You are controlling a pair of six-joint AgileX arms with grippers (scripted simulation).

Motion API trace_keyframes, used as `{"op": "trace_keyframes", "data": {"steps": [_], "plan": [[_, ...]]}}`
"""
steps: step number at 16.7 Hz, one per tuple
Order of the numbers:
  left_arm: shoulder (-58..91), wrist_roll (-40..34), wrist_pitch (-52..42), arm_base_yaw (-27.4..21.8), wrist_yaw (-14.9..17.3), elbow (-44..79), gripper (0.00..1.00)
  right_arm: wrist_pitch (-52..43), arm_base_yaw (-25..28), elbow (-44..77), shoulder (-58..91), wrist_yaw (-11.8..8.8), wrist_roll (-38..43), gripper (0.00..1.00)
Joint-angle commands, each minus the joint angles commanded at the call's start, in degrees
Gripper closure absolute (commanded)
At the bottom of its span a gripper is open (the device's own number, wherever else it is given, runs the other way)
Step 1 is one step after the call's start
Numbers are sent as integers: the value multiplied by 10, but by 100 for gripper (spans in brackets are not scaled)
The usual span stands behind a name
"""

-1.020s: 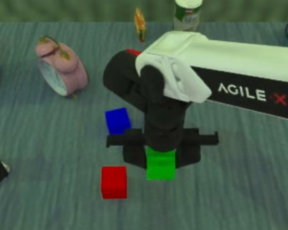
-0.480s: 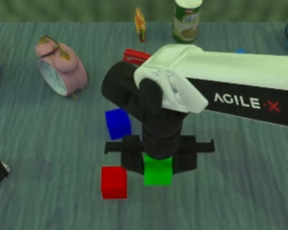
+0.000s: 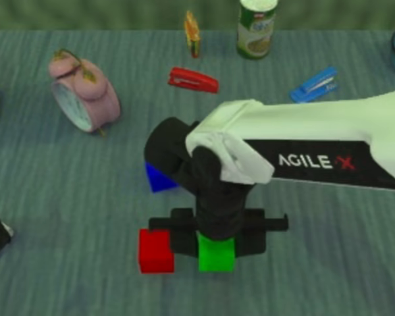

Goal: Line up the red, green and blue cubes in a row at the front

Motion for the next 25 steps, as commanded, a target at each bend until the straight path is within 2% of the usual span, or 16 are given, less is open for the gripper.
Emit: {"op": "trace_keyframes", "data": {"steps": [1,14,25], "plan": [[0,0,0,0,0,0,0,0,0,0,0,0,0,100],[0,0,0,0,0,0,0,0,0,0,0,0,0,2],[0,0,0,0,0,0,0,-10,0,9,-3,0,0,0]]}}
